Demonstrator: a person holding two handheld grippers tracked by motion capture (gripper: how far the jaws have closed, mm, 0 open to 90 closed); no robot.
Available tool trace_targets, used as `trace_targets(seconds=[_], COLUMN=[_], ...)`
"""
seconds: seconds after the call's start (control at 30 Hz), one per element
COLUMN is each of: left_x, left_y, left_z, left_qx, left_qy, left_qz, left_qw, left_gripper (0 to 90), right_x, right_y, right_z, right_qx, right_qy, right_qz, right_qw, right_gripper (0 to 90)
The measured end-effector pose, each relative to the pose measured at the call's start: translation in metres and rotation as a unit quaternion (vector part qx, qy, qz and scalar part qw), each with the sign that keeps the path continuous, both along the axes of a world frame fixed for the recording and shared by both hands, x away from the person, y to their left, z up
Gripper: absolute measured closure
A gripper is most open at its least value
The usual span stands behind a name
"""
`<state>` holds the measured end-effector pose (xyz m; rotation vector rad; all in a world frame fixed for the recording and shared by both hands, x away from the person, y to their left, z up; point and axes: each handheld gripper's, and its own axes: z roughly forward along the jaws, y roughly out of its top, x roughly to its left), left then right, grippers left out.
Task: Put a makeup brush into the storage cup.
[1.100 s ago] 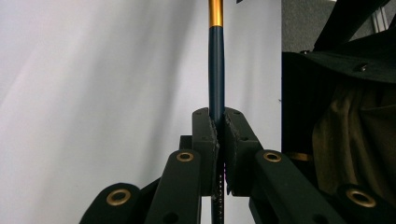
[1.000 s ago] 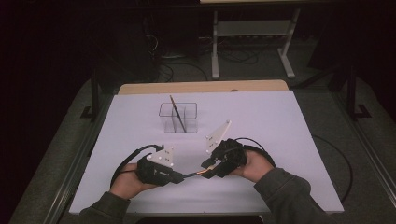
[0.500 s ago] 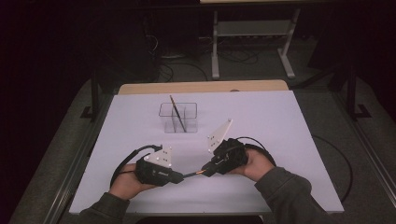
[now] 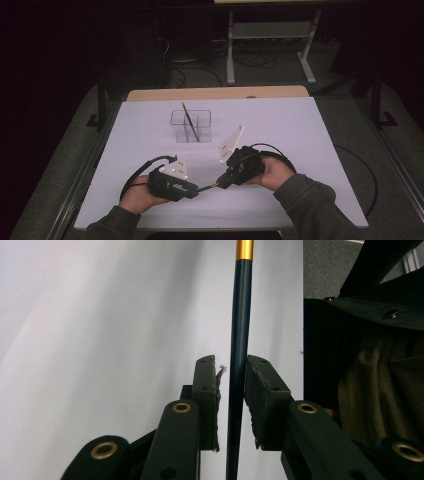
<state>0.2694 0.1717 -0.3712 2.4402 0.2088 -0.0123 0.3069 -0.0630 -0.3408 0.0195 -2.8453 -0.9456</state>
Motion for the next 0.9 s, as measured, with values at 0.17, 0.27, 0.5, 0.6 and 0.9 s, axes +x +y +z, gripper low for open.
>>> trace_targets(seconds=[0.17,0.27,0.5,0.6,0.9], left_x=[-0.002,-0.002,-0.003,-0.002,0.002], left_y=[-0.005,-0.008,-0.006,-0.001,0.005], left_z=[0.004,0.005,0.005,0.004,-0.002], left_qx=[0.005,0.013,-0.010,-0.028,-0.084], left_qy=[-0.005,-0.010,-0.015,-0.013,-0.002], left_qz=[-0.003,-0.010,0.002,0.013,0.039], left_qw=[1.0000,0.9998,0.9998,0.9994,0.9957], left_gripper=[73.5,79.0,83.5,83.6,83.6], right_x=[-0.001,-0.002,-0.005,-0.001,0.004], right_y=[0.005,0.007,0.005,-0.002,-0.021], right_z=[0.008,0.014,0.022,0.021,0.011], right_qx=[-0.018,-0.023,-0.002,0.032,0.094], right_qy=[-0.006,-0.013,-0.020,-0.020,0.007], right_qz=[0.007,0.011,-0.003,-0.022,-0.065], right_qw=[0.9998,0.9996,0.9998,0.9991,0.9934], right_gripper=[83.0,83.0,73.4,64.6,59.4])
